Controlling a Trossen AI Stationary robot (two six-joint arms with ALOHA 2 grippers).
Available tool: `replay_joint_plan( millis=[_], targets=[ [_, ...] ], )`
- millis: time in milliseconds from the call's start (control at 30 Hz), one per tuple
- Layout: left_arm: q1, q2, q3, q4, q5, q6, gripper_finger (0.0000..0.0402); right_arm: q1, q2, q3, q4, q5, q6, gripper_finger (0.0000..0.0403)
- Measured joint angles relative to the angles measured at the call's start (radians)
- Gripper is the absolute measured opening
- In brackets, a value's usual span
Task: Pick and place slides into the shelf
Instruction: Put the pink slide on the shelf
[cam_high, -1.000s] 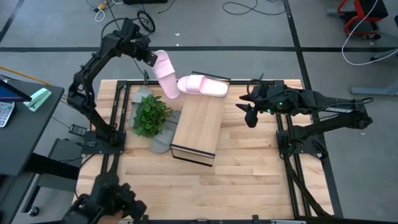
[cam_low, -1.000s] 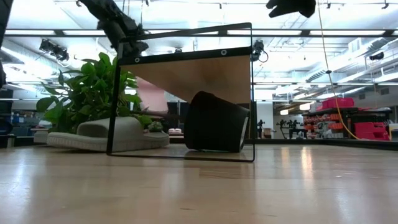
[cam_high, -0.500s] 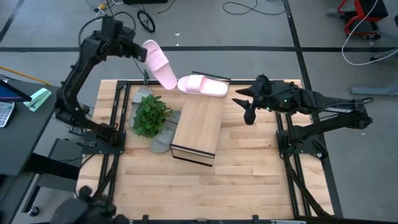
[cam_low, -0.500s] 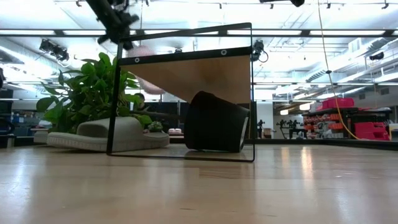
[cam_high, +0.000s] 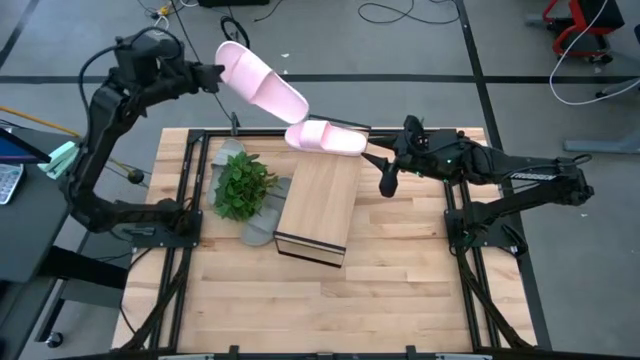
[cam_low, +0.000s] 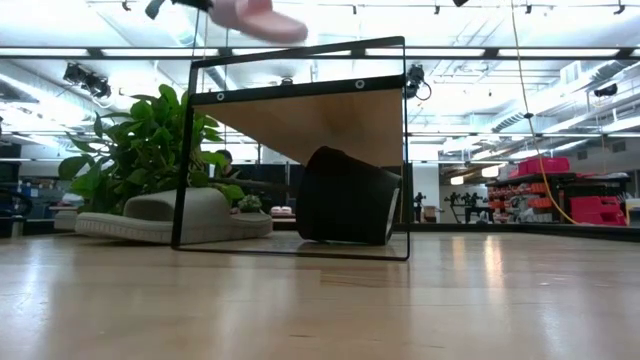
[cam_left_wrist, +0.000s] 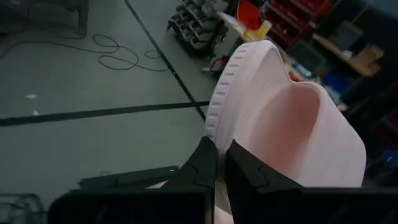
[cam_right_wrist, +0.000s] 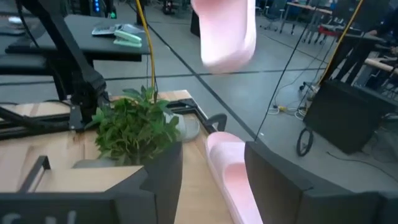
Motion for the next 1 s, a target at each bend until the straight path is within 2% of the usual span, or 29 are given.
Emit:
replay_joint_plan(
  millis=[267,467,633,767,933,1000],
  targets=[
    [-0.305,-0.019,0.0,-0.012,-0.353,-0.242,0.0018,0.001,-0.022,0.0,0.054,-0.041,-0.142,0.0179],
    [-0.521,0.039,0.0,-0.088,-0.535,-0.429,0.0018,0.001,-0.023,0.0,0.063,-0.118,-0.249,0.0171],
    [-0.62,0.114,0.0,-0.189,-0.63,-0.562,0.0018,0.001,-0.02,0.0,0.027,-0.149,-0.378,0.0155],
    [-0.658,0.157,-0.001,-0.197,-0.688,-0.635,0.0018,0.0,-0.022,0.0,-0.064,-0.15,-0.372,0.0115],
    [-0.691,0.184,-0.001,-0.235,-0.723,-0.732,0.0018,0.0,-0.022,0.0,-0.162,-0.15,-0.345,0.0015],
    [-0.717,0.185,-0.001,-0.246,-0.752,-0.781,0.0018,0.0,-0.022,0.0,-0.165,-0.145,-0.342,0.0012]
  ],
)
